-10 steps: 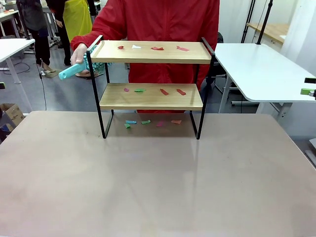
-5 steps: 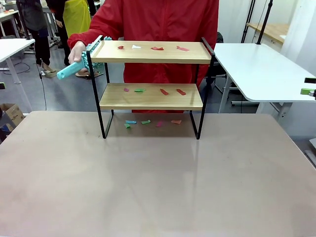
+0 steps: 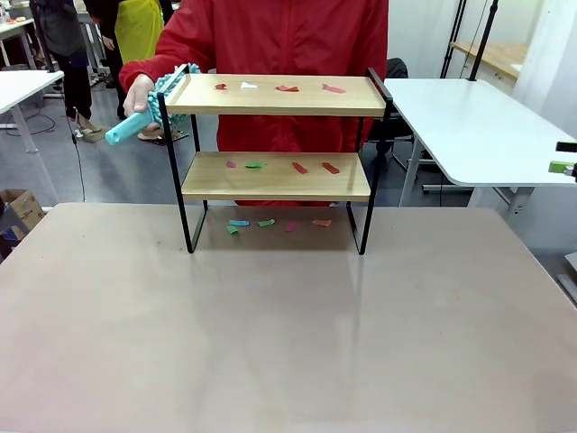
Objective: Clean the shelf.
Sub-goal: Pick up the Duster handed by the human.
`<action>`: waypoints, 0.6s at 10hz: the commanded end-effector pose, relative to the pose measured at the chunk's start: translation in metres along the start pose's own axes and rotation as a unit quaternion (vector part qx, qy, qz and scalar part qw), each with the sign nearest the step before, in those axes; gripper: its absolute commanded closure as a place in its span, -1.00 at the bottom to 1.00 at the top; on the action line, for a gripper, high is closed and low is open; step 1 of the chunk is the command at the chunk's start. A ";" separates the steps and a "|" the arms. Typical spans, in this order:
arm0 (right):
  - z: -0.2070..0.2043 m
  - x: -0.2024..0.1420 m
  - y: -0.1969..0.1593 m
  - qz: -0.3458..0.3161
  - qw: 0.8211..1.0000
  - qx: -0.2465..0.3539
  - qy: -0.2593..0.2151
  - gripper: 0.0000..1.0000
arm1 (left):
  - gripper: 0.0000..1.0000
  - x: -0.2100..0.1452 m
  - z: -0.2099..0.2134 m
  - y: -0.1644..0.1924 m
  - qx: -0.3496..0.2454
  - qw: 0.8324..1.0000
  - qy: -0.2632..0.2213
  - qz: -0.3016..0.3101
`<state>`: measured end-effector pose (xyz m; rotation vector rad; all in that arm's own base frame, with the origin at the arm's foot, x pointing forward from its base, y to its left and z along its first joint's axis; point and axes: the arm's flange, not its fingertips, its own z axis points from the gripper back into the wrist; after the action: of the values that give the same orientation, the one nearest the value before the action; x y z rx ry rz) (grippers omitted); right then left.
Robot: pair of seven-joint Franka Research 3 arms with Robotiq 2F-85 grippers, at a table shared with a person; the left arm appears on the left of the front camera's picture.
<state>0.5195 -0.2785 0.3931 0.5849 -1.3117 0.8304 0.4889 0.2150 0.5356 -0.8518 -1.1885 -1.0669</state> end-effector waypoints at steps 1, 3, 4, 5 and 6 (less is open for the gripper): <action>-0.002 0.006 0.001 -0.005 1.000 0.001 0.004 -1.00 | -1.00 0.050 -0.032 -0.024 0.065 0.991 0.040 0.109; -0.002 0.006 0.001 -0.005 1.000 0.001 0.004 -1.00 | -1.00 0.110 -0.073 -0.043 0.155 0.967 0.135 0.154; -0.002 0.006 0.001 -0.005 1.000 0.001 0.004 -1.00 | -1.00 0.130 -0.094 -0.052 0.208 0.953 0.161 0.152; -0.002 0.006 0.001 -0.005 1.000 0.001 0.004 -1.00 | -1.00 0.146 -0.117 -0.062 0.287 0.922 0.184 0.186; -0.002 0.006 0.001 -0.005 1.000 0.001 0.004 -1.00 | -1.00 0.151 -0.129 -0.073 0.291 0.915 0.207 0.188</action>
<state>0.5194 -0.2783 0.3928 0.5868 -1.3132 0.8300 0.4711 0.0554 0.6720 -0.3407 -0.9620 -0.5586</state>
